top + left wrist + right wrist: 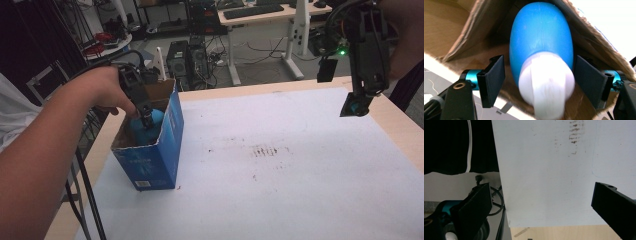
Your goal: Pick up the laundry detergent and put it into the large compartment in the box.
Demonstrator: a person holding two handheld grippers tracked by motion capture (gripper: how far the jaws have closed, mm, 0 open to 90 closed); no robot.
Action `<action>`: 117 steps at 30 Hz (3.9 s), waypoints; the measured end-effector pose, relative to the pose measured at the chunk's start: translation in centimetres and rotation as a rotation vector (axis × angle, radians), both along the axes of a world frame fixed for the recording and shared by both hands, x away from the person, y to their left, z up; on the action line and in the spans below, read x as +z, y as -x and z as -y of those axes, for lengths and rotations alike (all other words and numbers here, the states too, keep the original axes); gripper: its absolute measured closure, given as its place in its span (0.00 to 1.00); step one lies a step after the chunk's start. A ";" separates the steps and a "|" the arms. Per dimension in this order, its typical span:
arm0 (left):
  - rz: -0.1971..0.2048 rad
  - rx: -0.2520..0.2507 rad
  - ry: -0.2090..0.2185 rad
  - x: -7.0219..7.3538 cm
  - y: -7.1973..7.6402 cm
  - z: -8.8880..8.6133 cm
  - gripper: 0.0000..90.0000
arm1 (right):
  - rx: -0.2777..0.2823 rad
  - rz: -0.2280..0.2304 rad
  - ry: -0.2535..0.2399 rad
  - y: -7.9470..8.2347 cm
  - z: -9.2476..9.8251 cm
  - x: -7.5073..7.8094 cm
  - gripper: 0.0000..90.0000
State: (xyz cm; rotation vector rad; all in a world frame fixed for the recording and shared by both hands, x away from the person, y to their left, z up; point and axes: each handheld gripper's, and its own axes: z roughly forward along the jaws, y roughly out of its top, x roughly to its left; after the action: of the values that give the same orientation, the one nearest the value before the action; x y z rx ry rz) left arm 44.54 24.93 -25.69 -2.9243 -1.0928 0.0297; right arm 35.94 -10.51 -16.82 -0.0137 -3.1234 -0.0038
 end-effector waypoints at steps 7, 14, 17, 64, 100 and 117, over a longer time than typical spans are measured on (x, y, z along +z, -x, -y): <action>0.025 -0.007 0.001 2.2 0.3 0.1 0.25 | 0.001 0.002 -0.002 0.1 -0.1 0.3 0.03; 0.046 -0.037 0.003 4.6 0.9 0.7 0.20 | 0.006 0.001 -0.005 0.0 0.0 0.3 0.03; 0.058 -0.050 0.013 5.7 1.0 1.0 0.18 | 0.004 0.002 -0.004 0.0 0.1 0.3 0.03; -0.040 -0.582 0.019 1.1 4.5 14.1 0.02 | -0.029 -0.015 -0.017 -0.7 1.6 -0.4 0.03; -0.028 -0.586 0.059 -0.9 3.6 15.0 0.02 | -0.007 -0.015 -0.019 -1.6 1.8 -0.6 0.03; -0.029 -0.599 0.062 -0.9 3.7 15.2 0.02 | -0.009 -0.012 -0.017 -1.6 1.6 -0.6 0.03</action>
State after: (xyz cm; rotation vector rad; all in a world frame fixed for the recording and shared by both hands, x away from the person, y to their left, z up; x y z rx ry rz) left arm 40.84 9.74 -26.61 -3.1576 -0.1821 0.0952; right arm 37.50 -12.12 -17.42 -0.0268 -3.1111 -0.0303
